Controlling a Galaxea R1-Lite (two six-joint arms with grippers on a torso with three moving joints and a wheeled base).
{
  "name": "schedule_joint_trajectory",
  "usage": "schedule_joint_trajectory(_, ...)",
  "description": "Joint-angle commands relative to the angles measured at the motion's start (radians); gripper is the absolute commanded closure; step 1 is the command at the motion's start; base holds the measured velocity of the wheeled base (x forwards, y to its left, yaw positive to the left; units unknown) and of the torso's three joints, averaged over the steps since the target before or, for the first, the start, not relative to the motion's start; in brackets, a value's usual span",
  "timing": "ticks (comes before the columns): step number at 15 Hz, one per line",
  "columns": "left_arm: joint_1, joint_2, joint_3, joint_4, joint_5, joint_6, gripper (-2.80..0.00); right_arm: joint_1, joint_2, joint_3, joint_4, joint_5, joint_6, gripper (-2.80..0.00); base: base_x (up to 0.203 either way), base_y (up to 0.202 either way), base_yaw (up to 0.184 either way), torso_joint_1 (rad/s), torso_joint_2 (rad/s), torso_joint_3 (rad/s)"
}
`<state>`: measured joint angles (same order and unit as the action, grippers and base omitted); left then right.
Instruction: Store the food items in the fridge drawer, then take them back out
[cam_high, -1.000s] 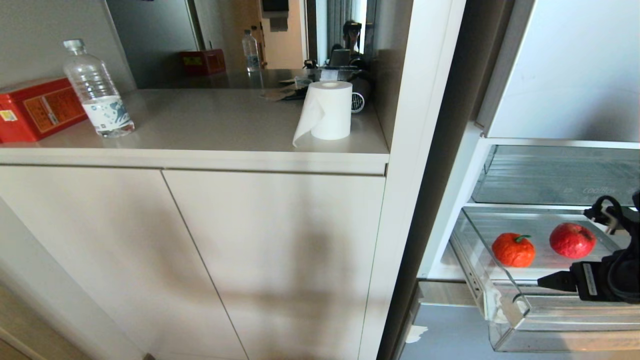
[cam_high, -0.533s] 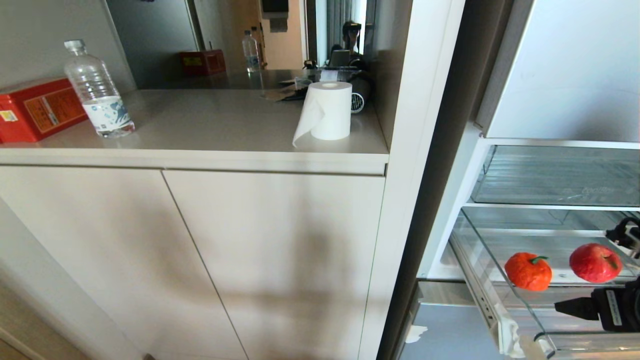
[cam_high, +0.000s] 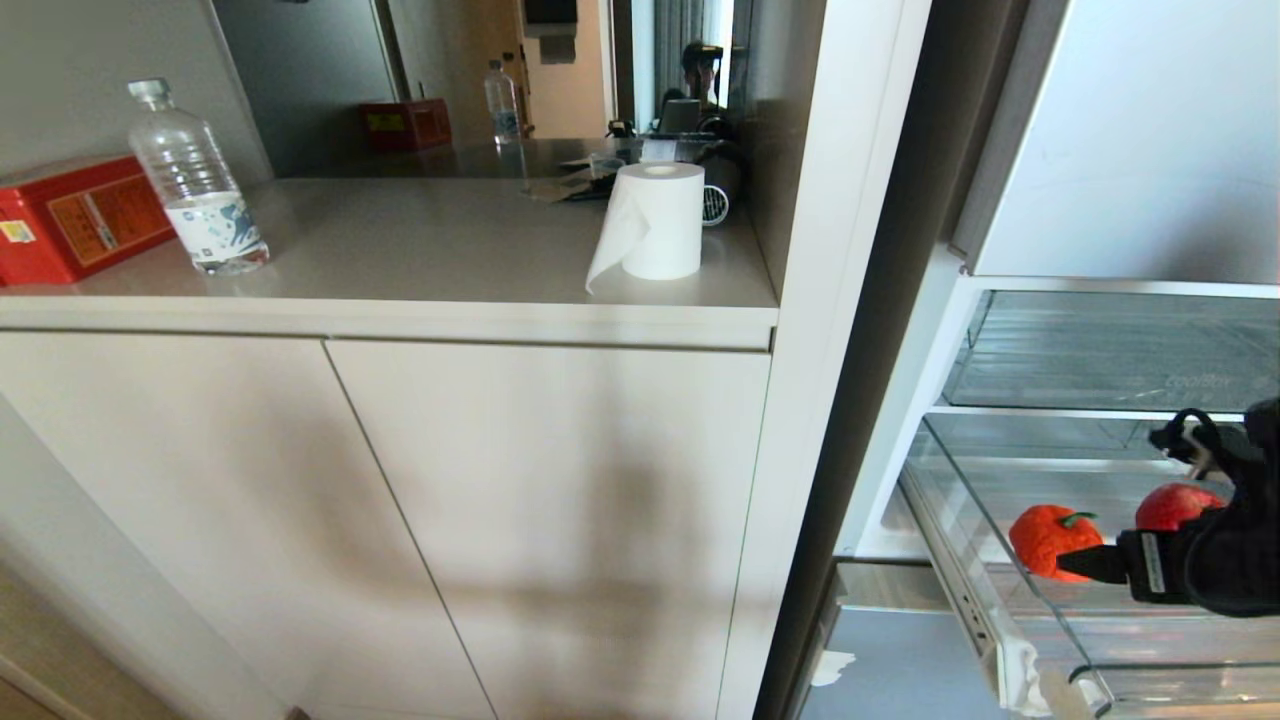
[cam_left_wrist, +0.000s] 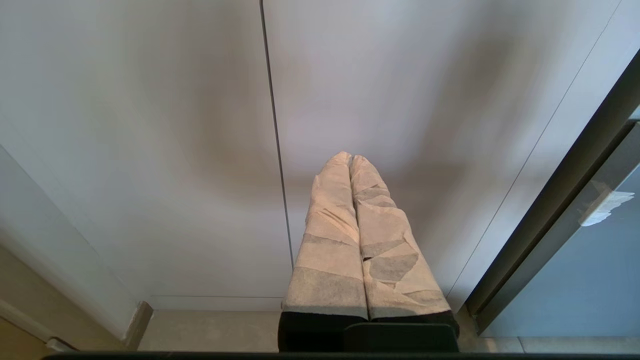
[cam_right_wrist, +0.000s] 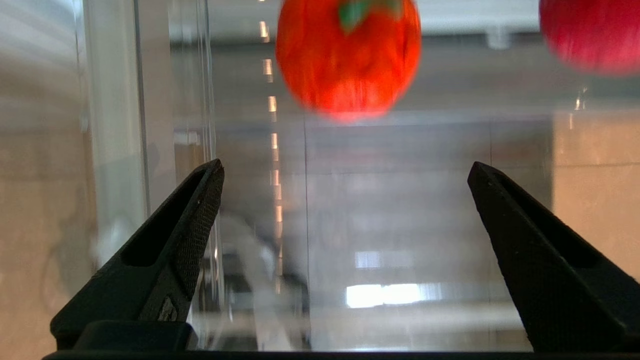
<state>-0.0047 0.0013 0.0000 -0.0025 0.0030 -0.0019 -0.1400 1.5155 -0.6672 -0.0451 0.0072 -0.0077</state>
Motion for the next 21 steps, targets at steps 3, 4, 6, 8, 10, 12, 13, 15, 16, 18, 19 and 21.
schedule_joint_trajectory(3, 0.000, 0.000, 0.000, 0.000, 0.000, 0.000, 0.00, 0.002, 0.189, -0.010, -0.175, -0.006, 0.001, -2.80, 0.000, 0.000, 0.000, 0.000, 0.00, 0.000)
schedule_joint_trajectory(4, 0.000, 0.000, 0.000, -0.001, 0.000, 0.000, 0.00, 0.002, 0.219, -0.012, -0.205, -0.007, 0.001, -2.80, 0.000, 0.000, 0.000, 0.000, 0.00, 0.000)
schedule_joint_trajectory(6, 0.000, 0.000, 0.000, -0.001, 0.000, -0.001, 0.00, 0.002, 0.281, -0.019, -0.268, -0.008, 0.003, -2.80, 0.000, 0.000, 0.000, 0.000, 0.00, 0.000)
schedule_joint_trajectory(8, 0.000, 0.000, 0.000, -0.001, 0.000, -0.001, 0.00, 0.001, 0.324, -0.026, -0.316, -0.009, 0.003, -2.80, 0.000, 0.000, 0.000, 0.000, 0.00, 0.000)
schedule_joint_trajectory(10, 0.000, 0.000, 0.000, 0.000, 0.002, 0.000, 0.00, 0.000, 0.339, -0.028, -0.331, -0.009, 0.006, -2.80, 0.000, 0.000, 0.000, 0.000, 0.00, 0.000)
schedule_joint_trajectory(12, 0.000, 0.000, 0.000, 0.001, 0.000, -0.001, 0.00, 0.000, 0.361, -0.028, -0.346, -0.010, 0.003, -0.04, 0.000, 0.000, 0.000, 0.000, 0.00, 0.000)
schedule_joint_trajectory(13, 0.000, 0.000, 0.000, 0.000, 0.000, 0.000, 0.00, 0.000, 0.365, -0.027, -0.355, -0.010, 0.003, 0.00, 0.000, 0.000, 0.000, 0.000, 0.00, 0.000)
schedule_joint_trajectory(15, 0.000, 0.000, 0.000, -0.001, 0.000, -0.001, 0.00, 0.000, 0.373, -0.029, -0.360, -0.007, 0.006, 0.00, 0.000, 0.000, 0.000, 0.000, 0.00, 0.000)
schedule_joint_trajectory(16, 0.000, 0.000, 0.000, -0.001, 0.000, -0.001, 0.00, 0.000, 0.376, -0.028, -0.361, -0.006, 0.006, 0.00, 0.000, 0.000, 0.000, 0.000, 0.00, 0.000)
schedule_joint_trajectory(18, 0.000, 0.000, 0.000, -0.001, 0.002, 0.000, 0.00, 0.000, 0.372, -0.028, -0.361, -0.007, 0.006, 0.00, 0.000, 0.000, 0.000, 0.000, 0.00, 0.000)
schedule_joint_trajectory(19, 0.000, 0.000, 0.000, 0.000, 0.000, -0.001, 0.00, 0.000, 0.363, -0.025, -0.361, -0.009, 0.006, 0.00, 0.000, 0.000, 0.000, 0.000, 0.00, 0.000)
schedule_joint_trajectory(21, 0.000, 0.000, 0.000, -0.001, 0.000, 0.000, 0.00, 0.000, 0.305, -0.010, -0.358, -0.006, 0.007, 0.00, 0.000, 0.000, 0.000, 0.000, 0.00, 0.000)
